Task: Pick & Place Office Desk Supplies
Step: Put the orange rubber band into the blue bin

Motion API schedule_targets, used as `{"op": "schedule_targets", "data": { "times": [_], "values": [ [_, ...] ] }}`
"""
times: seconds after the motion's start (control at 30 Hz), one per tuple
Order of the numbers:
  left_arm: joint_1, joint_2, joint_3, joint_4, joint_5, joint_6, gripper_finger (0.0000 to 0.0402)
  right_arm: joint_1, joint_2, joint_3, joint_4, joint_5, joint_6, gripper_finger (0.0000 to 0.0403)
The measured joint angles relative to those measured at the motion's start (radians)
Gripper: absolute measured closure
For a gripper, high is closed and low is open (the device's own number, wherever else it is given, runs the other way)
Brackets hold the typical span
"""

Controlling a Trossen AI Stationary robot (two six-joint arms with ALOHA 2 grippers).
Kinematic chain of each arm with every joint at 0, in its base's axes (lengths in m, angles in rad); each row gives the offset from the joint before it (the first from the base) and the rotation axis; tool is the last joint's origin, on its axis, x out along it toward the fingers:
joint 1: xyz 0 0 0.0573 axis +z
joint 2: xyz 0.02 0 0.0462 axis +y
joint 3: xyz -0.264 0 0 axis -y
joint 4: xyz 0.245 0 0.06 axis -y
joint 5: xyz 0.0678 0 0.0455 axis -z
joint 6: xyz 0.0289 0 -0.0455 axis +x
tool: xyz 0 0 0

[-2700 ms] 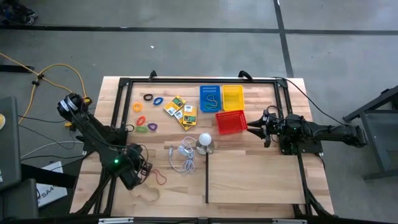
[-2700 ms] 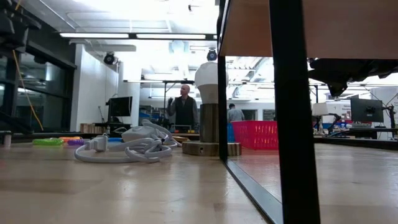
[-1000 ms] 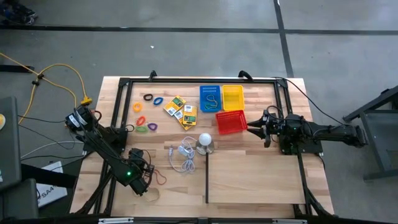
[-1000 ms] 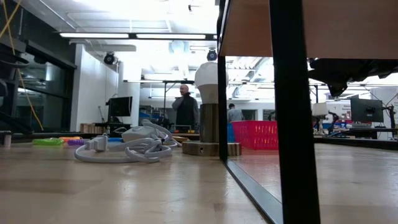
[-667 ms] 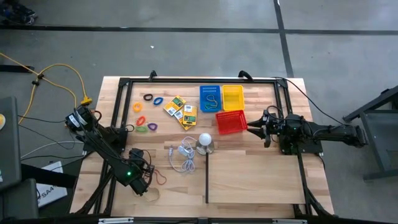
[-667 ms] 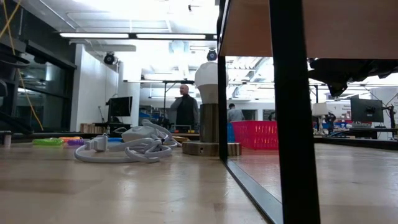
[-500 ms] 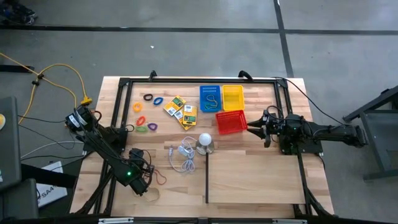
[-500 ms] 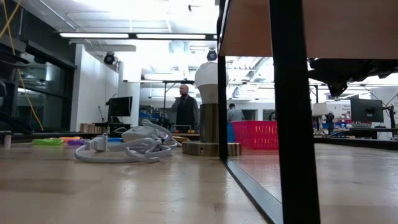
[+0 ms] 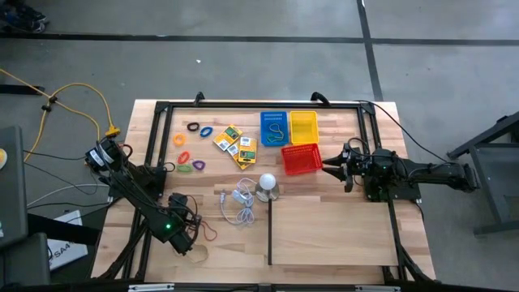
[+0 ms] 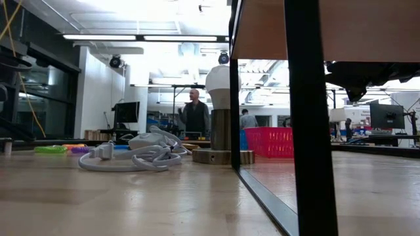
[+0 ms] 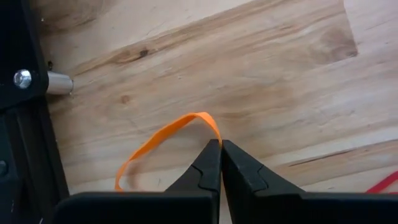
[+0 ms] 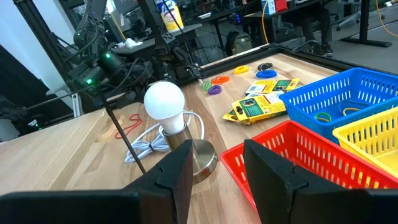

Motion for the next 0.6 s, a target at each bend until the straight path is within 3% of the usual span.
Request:
{"op": "schedule_targets", "data": {
  "times": [0.27, 0.6],
  "values": [
    [0.0, -0.038, 0.0, -0.039, -0.051, 0.011, 0.0401, 0.0, 0.0, 0.0, 0.0, 0.0, 0.0, 0.0272],
    [0.0, -0.153, 0.0, -0.116, -0.224, 0.057, 0.0401, 0.0, 0.0, 0.0, 0.0, 0.0, 0.0, 0.0272]
  ]
}}
